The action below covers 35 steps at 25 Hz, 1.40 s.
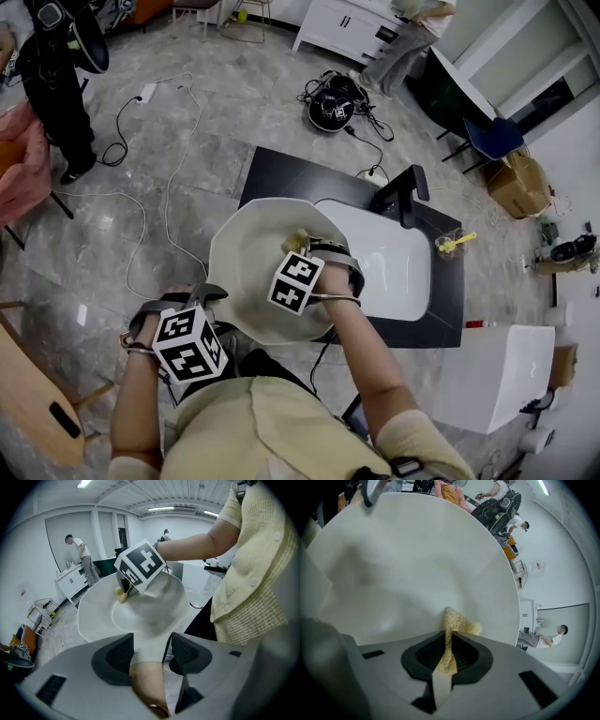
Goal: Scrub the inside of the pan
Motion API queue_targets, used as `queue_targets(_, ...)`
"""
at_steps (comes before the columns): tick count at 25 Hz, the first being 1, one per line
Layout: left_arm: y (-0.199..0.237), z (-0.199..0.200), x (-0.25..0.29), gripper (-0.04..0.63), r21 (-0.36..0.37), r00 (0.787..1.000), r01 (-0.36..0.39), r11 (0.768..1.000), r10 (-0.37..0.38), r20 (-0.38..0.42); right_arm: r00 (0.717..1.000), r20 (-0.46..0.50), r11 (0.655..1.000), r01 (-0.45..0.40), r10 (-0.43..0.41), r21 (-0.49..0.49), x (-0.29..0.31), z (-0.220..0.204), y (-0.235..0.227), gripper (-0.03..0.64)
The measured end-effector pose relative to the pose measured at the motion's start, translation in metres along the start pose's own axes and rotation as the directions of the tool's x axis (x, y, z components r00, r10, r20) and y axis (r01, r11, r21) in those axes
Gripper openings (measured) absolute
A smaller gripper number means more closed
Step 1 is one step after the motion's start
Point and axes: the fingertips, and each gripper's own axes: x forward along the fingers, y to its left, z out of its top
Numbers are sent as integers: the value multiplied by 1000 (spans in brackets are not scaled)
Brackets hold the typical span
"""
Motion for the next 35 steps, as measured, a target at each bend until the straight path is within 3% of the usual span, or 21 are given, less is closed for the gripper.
queue_targets(13, 0, 1, -2, 258, 9, 1000, -4, 1000, 4, 7, 979, 184, 996, 85, -85, 6, -4, 43, -7, 52)
queue_targets(20, -1, 0, -1, 258, 12, 1000, -7, 1000, 7, 7, 960, 264, 992, 71, -97, 106, -18, 44, -14, 51)
queue_targets(35, 1, 0, 0, 256, 23, 1000, -9, 1000, 9, 11, 974, 219, 964, -5, -55, 264, -25, 14, 3, 52)
